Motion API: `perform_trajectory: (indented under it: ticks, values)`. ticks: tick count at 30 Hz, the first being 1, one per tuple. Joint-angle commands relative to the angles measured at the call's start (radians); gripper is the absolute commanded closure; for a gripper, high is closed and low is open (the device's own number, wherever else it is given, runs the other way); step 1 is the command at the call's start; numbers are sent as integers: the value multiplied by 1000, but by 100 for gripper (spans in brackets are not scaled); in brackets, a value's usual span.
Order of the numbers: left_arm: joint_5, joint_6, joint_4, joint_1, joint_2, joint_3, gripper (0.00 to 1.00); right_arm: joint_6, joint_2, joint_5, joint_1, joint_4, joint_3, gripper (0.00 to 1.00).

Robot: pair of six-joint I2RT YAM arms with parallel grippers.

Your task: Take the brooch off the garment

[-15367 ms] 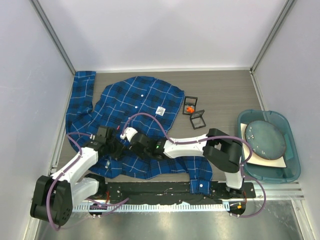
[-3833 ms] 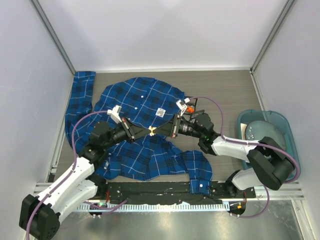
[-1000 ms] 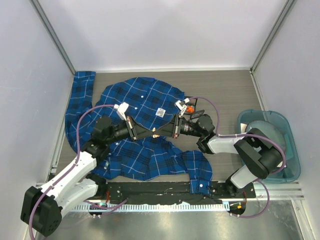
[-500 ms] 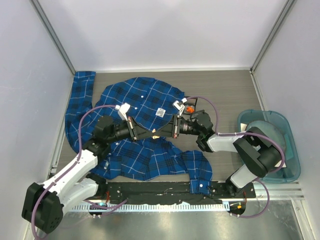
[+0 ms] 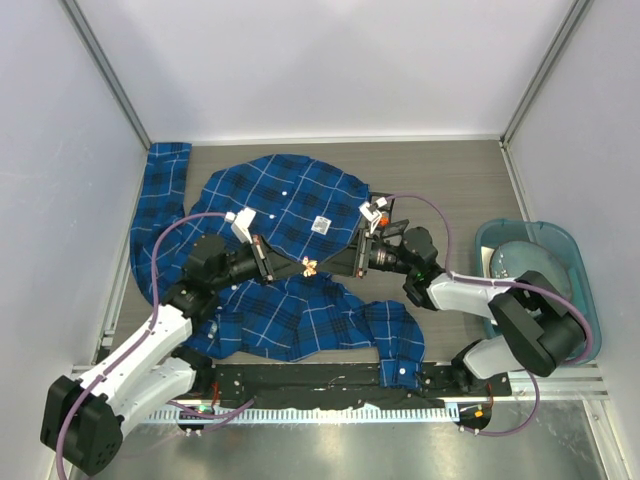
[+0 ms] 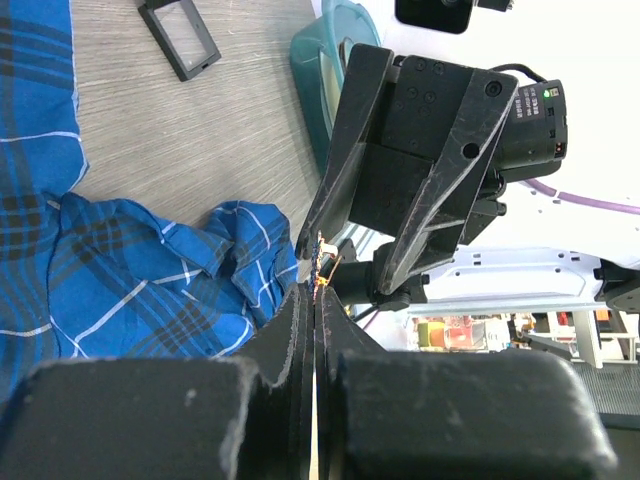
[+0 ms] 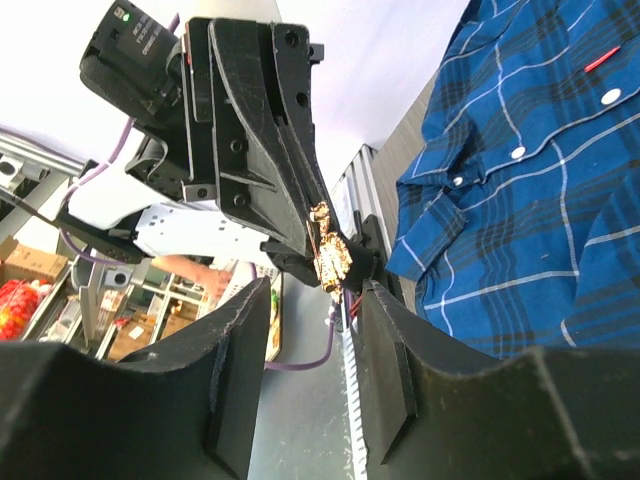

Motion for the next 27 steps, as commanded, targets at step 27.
perform_trajectory:
  ticks: [27]
  values:
    - [37,-15,79,-2,-10,-17,100,-133,-51,79,-1,-186,48,60]
